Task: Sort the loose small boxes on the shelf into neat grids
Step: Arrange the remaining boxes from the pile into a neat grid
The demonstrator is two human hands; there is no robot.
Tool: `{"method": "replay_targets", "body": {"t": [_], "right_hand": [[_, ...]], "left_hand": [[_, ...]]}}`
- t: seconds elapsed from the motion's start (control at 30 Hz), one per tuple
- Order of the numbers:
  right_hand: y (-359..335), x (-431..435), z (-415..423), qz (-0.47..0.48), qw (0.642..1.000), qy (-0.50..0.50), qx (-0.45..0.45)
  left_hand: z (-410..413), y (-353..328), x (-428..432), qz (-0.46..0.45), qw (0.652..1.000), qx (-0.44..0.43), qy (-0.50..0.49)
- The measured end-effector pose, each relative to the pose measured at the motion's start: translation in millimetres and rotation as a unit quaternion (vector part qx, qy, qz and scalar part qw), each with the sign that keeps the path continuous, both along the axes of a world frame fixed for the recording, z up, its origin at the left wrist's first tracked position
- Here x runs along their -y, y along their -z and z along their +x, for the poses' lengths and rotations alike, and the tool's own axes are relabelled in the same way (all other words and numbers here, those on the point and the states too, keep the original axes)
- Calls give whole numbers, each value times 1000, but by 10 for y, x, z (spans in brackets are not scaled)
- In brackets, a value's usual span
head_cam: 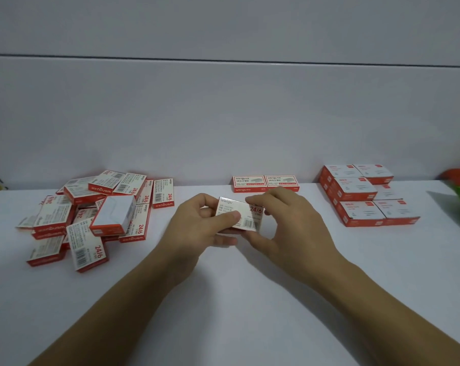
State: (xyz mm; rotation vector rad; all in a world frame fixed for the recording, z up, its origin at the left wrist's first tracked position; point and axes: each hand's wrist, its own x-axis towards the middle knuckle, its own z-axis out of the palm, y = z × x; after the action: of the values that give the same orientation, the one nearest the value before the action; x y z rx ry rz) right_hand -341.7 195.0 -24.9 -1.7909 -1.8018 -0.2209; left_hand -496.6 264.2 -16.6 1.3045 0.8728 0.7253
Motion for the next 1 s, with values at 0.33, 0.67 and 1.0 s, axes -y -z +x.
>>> {"method": "replay_targets", "body": {"t": [0.33, 0.67, 1.0], "right_hand": [[-51, 17, 143, -61, 993, -26, -97], [-173, 95, -90, -130, 886, -62, -441], [-241, 62, 63, -158, 672, -163, -704]], "left_hand": [[-38, 76, 31, 357, 915, -179, 50], [-18, 70, 99, 453, 884, -109, 34], [-63, -39, 69, 354, 924, -142, 35]]}}
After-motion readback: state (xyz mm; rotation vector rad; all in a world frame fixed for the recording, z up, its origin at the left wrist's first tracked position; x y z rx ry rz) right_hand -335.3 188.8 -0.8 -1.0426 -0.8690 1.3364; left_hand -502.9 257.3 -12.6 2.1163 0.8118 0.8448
